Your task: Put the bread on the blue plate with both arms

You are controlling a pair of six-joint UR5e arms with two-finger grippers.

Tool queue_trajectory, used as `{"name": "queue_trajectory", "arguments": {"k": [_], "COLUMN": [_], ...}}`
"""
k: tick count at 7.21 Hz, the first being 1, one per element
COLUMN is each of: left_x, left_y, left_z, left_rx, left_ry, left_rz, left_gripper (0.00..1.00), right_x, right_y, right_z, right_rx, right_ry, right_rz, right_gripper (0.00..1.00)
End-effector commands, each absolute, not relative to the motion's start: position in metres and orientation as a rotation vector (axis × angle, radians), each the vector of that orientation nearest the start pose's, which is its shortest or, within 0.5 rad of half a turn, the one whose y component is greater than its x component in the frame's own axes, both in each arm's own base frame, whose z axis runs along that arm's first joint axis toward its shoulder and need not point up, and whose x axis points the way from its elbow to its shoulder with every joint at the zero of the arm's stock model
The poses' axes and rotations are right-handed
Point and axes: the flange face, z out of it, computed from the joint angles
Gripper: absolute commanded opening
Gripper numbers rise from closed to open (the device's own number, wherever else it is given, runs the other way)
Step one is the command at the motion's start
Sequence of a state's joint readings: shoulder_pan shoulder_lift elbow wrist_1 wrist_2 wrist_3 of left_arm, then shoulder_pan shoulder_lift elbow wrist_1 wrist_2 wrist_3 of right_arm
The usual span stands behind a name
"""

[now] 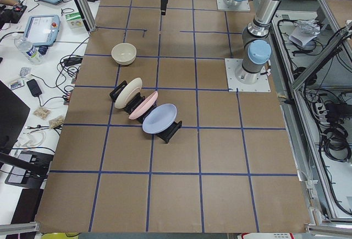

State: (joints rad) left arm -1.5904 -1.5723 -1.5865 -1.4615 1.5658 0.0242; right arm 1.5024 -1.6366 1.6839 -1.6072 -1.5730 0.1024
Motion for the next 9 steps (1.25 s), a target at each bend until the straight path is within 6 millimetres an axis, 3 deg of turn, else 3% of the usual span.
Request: {"name": "queue_trajectory", "arguments": {"k": [1, 3, 4, 5, 6, 8, 9], "left_x": [-0.060, 0.067, 0.130, 0.200, 0.235, 0.290, 0.315], "left_y": [-0.517, -0.514, -0.508, -0.492, -0.485, -0.491, -0.490], "left_z": [0.493, 0.498, 0.491, 0.479, 0.462, 0.412, 0.387], "left_rx": [-0.098, -0.440, -0.617, -0.828, -0.887, -0.912, -0.971], "left_ry": [3.117, 2.978, 2.899, 2.848, 2.822, 2.775, 2.772], "left_rz": [-0.175, -0.153, -0.135, -0.111, -0.104, -0.153, -0.103], "left_gripper": [1.00, 1.00, 1.00, 1.00, 1.00, 1.00, 1.00], "right_x": [0.032, -0.061, -0.107, -0.138, -0.163, -0.225, -0.235], "right_y": [-0.475, -0.473, -0.470, -0.471, -0.477, -0.476, -0.476], "right_z": [0.433, 0.404, 0.381, 0.353, 0.332, 0.273, 0.254], "right_rx": [0.398, 0.210, 0.182, 0.125, 0.012, -0.121, -0.114], "right_ry": [3.113, 3.131, 3.151, 3.162, 3.186, 3.140, 3.118], "right_rz": [0.074, 0.034, 0.003, -0.018, -0.046, 0.059, 0.094], "right_gripper": [1.00, 1.00, 1.00, 1.00, 1.00, 1.00, 1.00]}}
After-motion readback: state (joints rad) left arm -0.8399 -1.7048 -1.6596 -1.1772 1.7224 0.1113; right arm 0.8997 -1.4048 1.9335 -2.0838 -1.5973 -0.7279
